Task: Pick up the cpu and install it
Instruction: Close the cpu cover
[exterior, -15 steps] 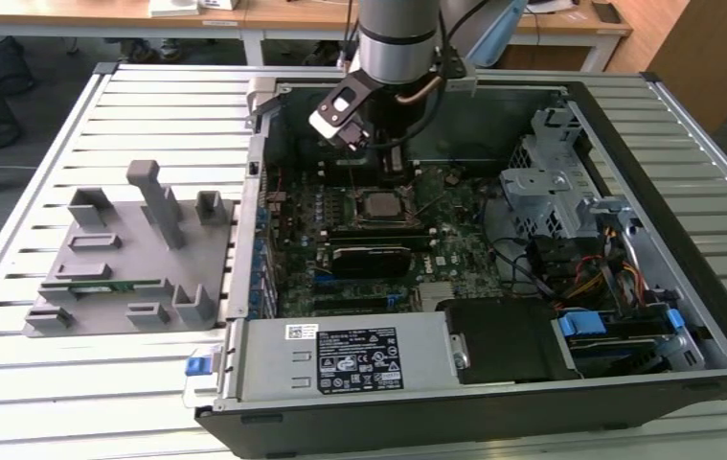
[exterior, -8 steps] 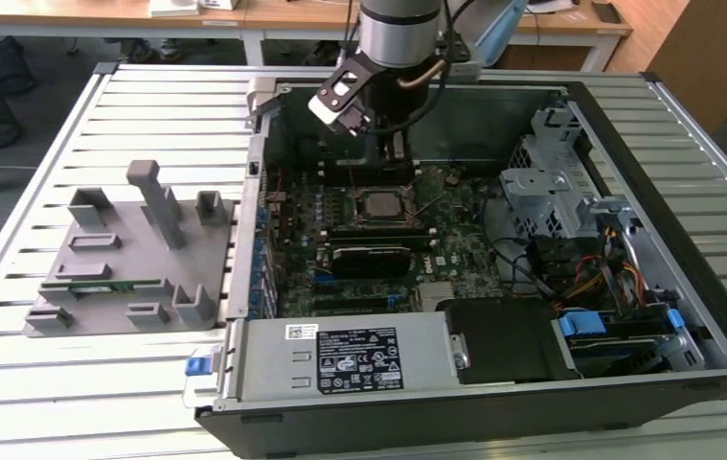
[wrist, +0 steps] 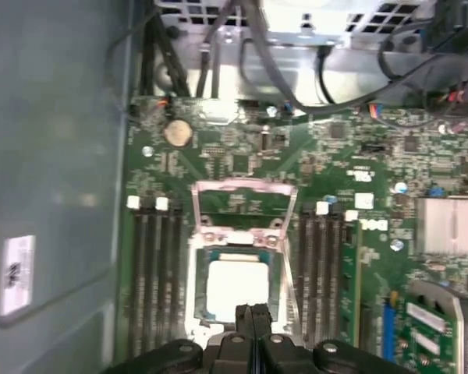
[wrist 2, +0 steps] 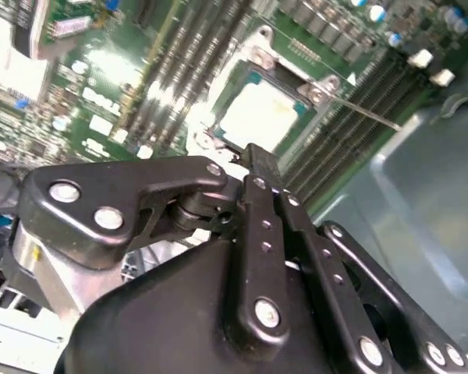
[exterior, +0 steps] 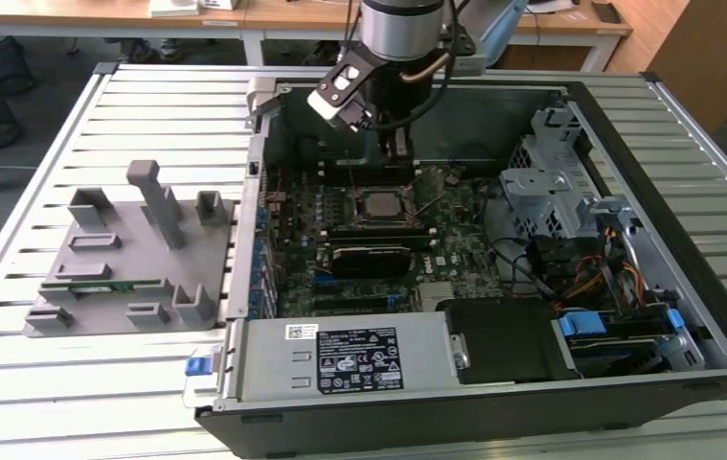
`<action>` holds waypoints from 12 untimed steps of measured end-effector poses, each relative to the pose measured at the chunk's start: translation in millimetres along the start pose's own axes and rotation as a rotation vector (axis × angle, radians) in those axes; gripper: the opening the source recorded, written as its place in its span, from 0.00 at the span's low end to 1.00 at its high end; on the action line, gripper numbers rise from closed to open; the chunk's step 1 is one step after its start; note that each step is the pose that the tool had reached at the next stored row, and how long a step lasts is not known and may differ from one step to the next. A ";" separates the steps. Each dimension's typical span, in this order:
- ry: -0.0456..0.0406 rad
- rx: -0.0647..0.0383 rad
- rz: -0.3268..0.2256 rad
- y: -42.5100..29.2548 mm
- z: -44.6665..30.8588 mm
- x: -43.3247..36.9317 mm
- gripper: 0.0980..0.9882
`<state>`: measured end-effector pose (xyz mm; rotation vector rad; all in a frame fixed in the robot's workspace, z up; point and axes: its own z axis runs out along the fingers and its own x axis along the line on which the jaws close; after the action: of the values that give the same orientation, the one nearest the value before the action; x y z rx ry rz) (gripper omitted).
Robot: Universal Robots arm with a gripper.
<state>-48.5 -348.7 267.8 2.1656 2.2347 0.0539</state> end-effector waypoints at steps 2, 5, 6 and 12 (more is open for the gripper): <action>0.0000 0.000 0.000 -0.1 0.0 -5.1 0.01; 0.0001 0.000 0.000 0.8 0.8 -6.0 0.01; 0.0000 0.000 0.000 3.0 1.1 -6.1 0.01; 0.0004 0.003 0.000 24.7 2.8 -6.7 0.01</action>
<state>-23.5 -354.5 266.1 2.1676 2.2365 0.0506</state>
